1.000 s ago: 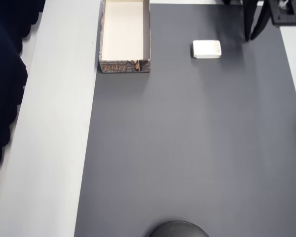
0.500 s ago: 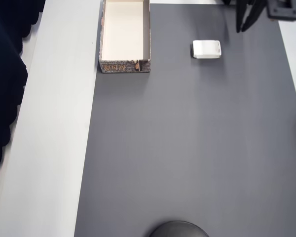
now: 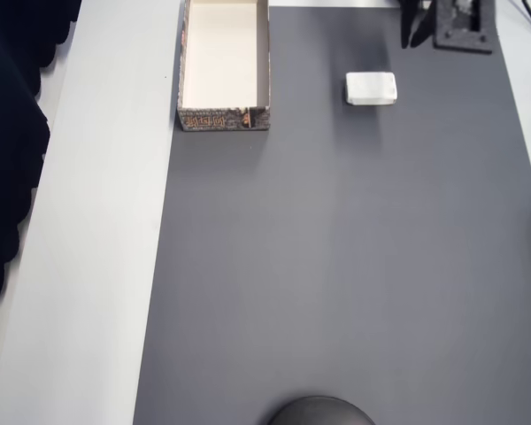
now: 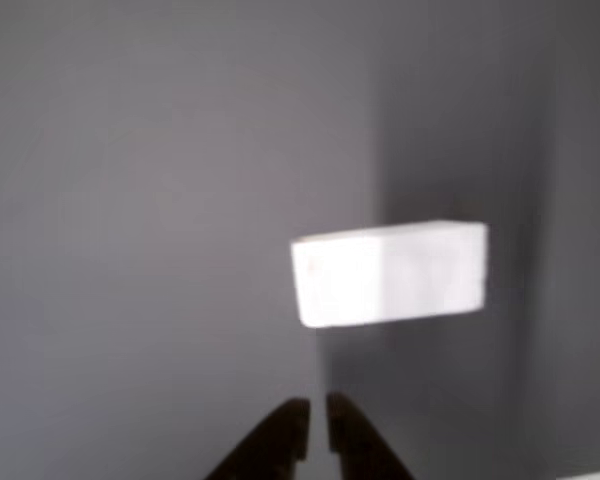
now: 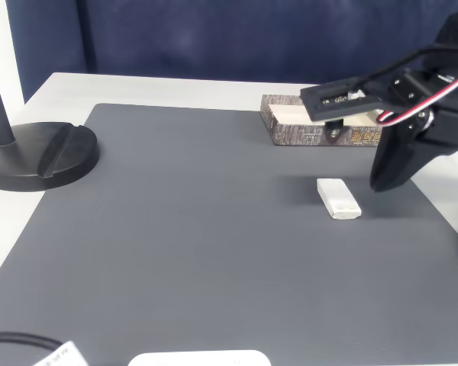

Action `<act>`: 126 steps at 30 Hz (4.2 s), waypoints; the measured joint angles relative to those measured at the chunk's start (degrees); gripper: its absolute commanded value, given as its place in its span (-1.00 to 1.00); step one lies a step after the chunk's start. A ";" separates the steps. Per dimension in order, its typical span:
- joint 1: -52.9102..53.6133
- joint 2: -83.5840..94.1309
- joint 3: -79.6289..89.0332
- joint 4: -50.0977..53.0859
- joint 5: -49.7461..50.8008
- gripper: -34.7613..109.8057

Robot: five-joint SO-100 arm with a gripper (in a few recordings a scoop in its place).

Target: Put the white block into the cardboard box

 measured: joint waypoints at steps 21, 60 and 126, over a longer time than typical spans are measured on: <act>10.46 -18.28 -9.49 -2.99 12.92 -0.54; 6.86 -26.98 -15.29 -9.14 46.05 -0.54; 6.94 -29.36 -17.58 -4.13 106.79 -0.20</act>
